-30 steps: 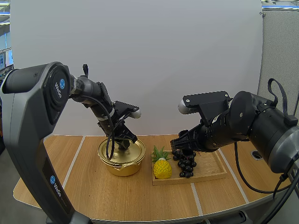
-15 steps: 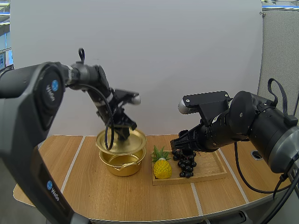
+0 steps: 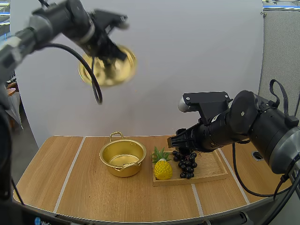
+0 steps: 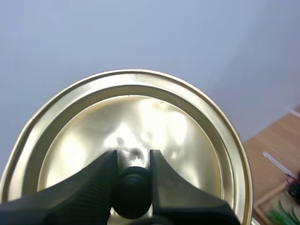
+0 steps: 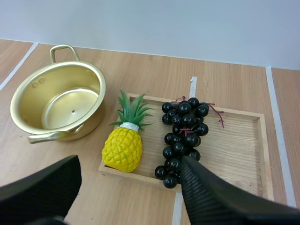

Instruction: Open the pot, put the pineapple inside, and close it

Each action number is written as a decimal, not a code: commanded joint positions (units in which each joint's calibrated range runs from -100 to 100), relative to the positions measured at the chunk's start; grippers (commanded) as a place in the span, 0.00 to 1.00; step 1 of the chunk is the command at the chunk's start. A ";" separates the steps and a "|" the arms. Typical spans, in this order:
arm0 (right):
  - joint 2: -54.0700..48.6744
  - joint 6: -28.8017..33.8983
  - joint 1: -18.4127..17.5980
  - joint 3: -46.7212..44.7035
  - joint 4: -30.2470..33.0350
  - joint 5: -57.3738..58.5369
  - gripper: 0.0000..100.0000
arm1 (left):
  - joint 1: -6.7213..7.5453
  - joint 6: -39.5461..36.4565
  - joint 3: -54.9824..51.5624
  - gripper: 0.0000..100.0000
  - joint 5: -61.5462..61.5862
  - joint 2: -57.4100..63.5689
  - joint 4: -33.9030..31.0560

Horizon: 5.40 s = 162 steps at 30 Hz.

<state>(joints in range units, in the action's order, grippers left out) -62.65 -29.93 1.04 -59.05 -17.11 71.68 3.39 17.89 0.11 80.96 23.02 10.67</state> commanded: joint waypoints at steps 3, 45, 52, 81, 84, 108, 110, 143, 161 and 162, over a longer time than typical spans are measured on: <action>-0.17 -0.27 0.19 0.66 -5.79 -0.97 1.00 | -0.02 -6.57 11.88 0.00 -6.23 5.68 -3.20; 30.59 28.71 -14.26 14.86 16.66 -3.99 1.00 | -0.02 -6.23 14.91 0.00 -18.04 11.91 -3.20; 38.73 29.78 -14.26 14.96 17.11 -7.28 1.00 | -0.02 -6.23 14.91 0.00 -18.04 11.91 -3.20; 51.31 31.06 -14.26 15.00 18.20 -14.86 1.00 | -0.02 -6.23 14.91 0.00 -18.04 11.91 -3.20; 52.50 31.06 -14.26 15.00 18.20 -15.10 1.00 | -0.02 -6.23 14.91 0.00 -18.04 11.91 -3.20; 57.42 31.06 -14.26 15.00 17.92 -16.94 0.25 | -0.02 -6.23 14.91 0.00 -18.04 11.91 -3.20; 56.37 31.06 -14.26 15.00 17.92 -16.71 0.00 | -0.02 -6.23 14.91 0.00 -18.04 11.91 -3.20; 52.68 24.51 -22.59 38.91 17.92 -8.93 0.00 | -0.02 -6.23 14.91 0.00 -18.04 11.91 -3.20; 69.36 24.39 -22.59 40.78 17.11 -7.26 0.00 | -0.02 -6.23 14.91 0.00 -18.04 11.91 -3.20; 69.76 24.39 -22.59 40.78 17.11 -7.26 0.00 | -0.02 -6.23 14.91 0.00 -18.04 11.91 -3.20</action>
<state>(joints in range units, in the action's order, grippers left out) 5.52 -4.99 -21.52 -18.76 0.52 63.41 3.39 12.00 14.52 64.98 34.58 7.40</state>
